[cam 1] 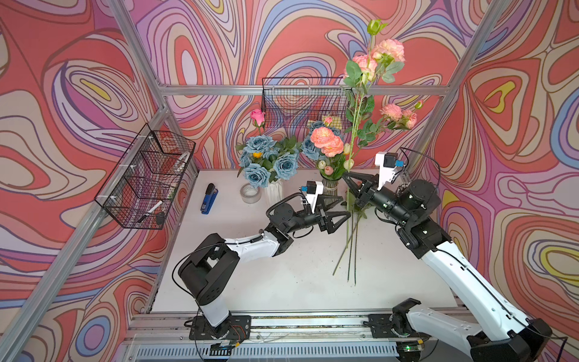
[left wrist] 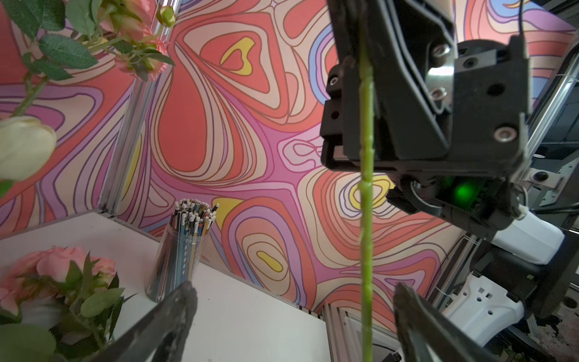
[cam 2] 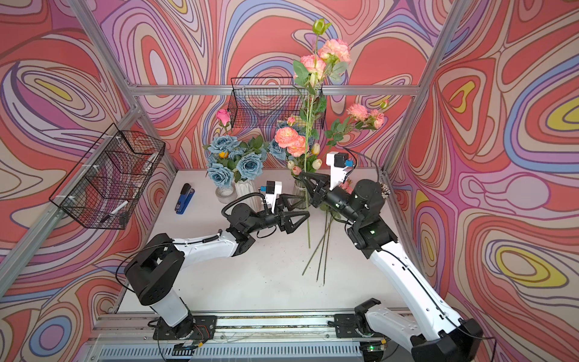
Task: Pick out pink flowers from the vase
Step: Pick up the flower from the vase.
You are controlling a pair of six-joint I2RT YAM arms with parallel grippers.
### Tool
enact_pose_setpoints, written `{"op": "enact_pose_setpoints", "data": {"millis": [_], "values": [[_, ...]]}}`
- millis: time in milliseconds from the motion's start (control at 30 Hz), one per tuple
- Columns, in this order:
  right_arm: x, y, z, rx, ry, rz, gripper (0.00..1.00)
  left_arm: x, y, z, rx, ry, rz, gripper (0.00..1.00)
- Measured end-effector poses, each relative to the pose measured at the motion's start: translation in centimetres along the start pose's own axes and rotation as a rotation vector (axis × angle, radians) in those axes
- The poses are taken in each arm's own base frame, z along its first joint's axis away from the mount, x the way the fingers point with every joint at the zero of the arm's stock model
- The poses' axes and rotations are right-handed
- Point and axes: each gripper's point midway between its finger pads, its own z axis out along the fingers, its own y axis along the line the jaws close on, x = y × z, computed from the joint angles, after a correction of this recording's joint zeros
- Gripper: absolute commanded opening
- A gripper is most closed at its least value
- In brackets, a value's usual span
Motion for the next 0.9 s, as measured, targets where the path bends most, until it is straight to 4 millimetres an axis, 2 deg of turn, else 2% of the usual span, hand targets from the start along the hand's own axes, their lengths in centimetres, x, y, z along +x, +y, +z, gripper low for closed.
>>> {"op": "enact_pose_setpoints", "data": {"millis": [200,300,667,900], "values": [[-0.4,-1.0,-2.0,0.118,-0.007,-0.037,0.00,0.5,0.6,-1.7,-0.104,0.026,0.049,1.00],[-0.1,-2.2,-3.1,0.201,-0.009,-0.046,0.00,0.9,1.2,-2.5,-0.164,0.041,0.078,1.00],[6.1,-9.3,-8.8,0.633,0.102,-0.013,0.00,5.3,5.5,-6.3,-0.405,0.143,0.125,1.00],[9.1,-12.3,-12.1,0.848,0.169,0.010,0.00,7.7,7.2,-8.8,-0.515,0.180,0.119,1.00]]}}
